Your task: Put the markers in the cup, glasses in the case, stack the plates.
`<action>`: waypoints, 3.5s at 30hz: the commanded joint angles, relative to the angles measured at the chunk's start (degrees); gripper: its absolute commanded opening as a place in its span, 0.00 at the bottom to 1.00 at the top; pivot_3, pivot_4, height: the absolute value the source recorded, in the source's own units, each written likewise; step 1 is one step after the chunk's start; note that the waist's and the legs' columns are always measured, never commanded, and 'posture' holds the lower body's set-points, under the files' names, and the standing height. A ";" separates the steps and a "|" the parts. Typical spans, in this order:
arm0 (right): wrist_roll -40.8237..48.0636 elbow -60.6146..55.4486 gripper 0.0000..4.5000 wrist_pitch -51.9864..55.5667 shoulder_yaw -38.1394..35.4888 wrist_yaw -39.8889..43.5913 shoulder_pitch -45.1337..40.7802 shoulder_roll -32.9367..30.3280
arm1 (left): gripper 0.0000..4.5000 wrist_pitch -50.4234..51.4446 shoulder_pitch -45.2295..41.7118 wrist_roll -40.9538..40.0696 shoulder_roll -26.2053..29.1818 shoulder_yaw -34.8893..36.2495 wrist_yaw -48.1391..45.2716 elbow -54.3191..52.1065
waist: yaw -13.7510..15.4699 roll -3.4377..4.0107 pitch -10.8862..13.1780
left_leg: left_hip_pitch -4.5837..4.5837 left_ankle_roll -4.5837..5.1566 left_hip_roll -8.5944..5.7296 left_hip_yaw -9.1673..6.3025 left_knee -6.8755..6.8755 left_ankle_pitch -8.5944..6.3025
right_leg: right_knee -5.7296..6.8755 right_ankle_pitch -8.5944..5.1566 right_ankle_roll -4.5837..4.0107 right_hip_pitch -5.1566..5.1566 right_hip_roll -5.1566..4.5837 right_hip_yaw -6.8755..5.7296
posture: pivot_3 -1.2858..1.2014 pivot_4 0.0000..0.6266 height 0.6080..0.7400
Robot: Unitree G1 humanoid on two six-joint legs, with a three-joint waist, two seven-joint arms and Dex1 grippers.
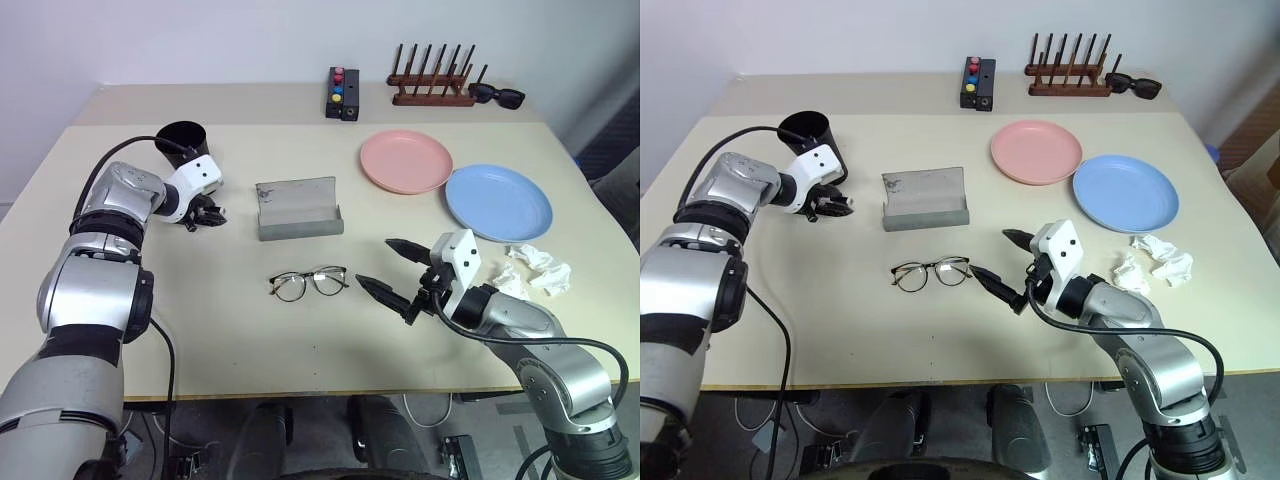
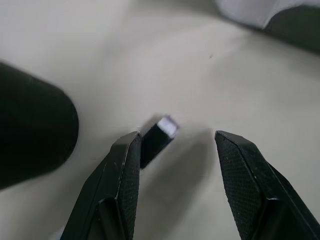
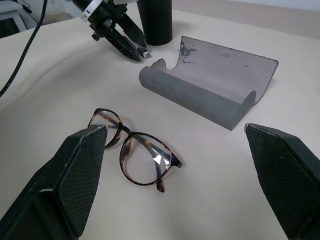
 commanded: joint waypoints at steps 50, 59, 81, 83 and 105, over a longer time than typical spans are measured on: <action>-0.59 -1.21 1.00 -0.84 0.67 0.55 -1.16 0.34 | 0.97 -7.92 -1.60 7.84 3.27 -8.70 -10.86 0.02 | -0.15 -0.01 -0.01 | 0.09 0.00 0.01 0.01 0.00 0.00 | 0.05 0.00 0.00 0.05 0.01 0.00 | 0.52 0.24 0.96; -0.30 -3.03 1.00 -0.67 -0.40 -1.02 0.84 -0.07 | 0.35 -5.19 -1.30 7.21 2.90 -8.39 -13.23 0.48 | -0.10 0.00 -0.01 | 0.12 0.00 0.00 0.01 0.01 0.00 | 0.08 0.00 0.00 0.08 0.01 0.00 | 0.52 0.24 0.96; -0.41 -2.32 1.00 -1.45 0.10 -1.02 1.37 0.29 | 0.65 -0.40 10.90 -15.48 7.81 12.14 -15.25 -17.94 | -0.46 0.00 -0.02 | 0.08 0.01 0.03 0.00 0.01 0.00 | 0.10 0.00 -0.01 -0.01 0.01 0.02 | 0.52 0.24 0.96; -0.29 -1.87 1.00 -1.39 0.26 -0.62 0.96 0.17 | 0.65 4.56 17.27 -18.28 8.57 14.55 -13.77 -26.89 | -0.55 0.00 -0.02 | 0.07 0.00 0.05 -0.01 0.02 0.00 | 0.11 0.01 -0.01 -0.01 0.00 0.03 | 0.52 0.24 0.96; -0.39 0.21 1.00 -0.92 1.32 3.11 -1.02 -0.19 | 0.99 46.32 34.79 -22.04 -7.25 25.61 39.11 -68.94 | 0.06 -0.03 -0.04 | 0.12 -0.03 0.02 -0.45 0.05 0.02 | 0.08 0.01 -0.03 0.11 -0.08 -0.11 | 0.52 0.24 0.96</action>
